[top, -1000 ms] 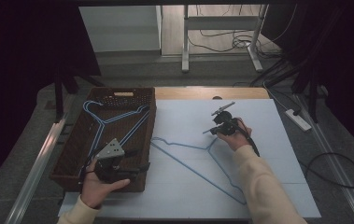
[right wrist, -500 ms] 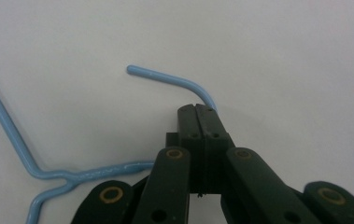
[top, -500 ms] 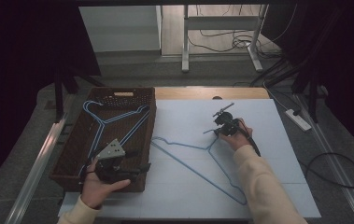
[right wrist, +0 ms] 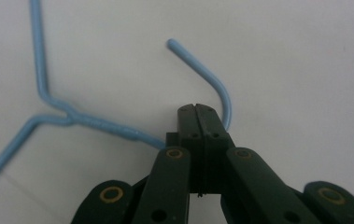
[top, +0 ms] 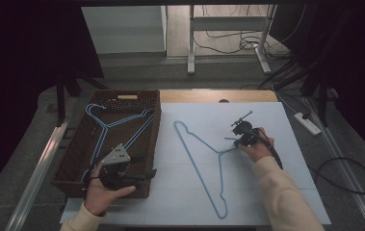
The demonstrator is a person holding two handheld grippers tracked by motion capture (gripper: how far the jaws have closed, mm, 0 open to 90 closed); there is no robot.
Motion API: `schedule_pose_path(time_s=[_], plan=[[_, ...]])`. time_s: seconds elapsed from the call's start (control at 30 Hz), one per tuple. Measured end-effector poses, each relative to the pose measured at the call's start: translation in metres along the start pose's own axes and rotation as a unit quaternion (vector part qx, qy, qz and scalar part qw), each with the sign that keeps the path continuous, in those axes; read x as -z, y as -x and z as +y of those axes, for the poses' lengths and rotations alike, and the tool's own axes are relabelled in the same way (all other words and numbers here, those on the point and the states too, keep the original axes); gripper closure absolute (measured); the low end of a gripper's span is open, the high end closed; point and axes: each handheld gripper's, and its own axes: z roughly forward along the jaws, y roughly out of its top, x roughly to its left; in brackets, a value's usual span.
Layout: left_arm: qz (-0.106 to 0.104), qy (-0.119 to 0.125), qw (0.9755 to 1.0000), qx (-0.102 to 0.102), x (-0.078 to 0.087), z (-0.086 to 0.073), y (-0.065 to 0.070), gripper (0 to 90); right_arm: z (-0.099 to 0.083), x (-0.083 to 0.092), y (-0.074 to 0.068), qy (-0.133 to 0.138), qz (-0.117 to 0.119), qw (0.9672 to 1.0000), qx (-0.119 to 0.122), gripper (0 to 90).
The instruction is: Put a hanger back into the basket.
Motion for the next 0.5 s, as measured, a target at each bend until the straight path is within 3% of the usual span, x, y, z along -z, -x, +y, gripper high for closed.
schedule_pose_path(time_s=[0.3,0.5], plan=[[0.002,0.002,1.0,0.0,0.002,0.001,-0.001,31.1,-0.041,0.02,-0.009,-0.012,0.014,0.9996,-0.02,90.0],[0.004,0.003,1.0,0.0,0.004,0.002,-0.002,31.1,-0.071,0.033,-0.019,-0.005,0.032,0.9985,-0.045,90.0]])
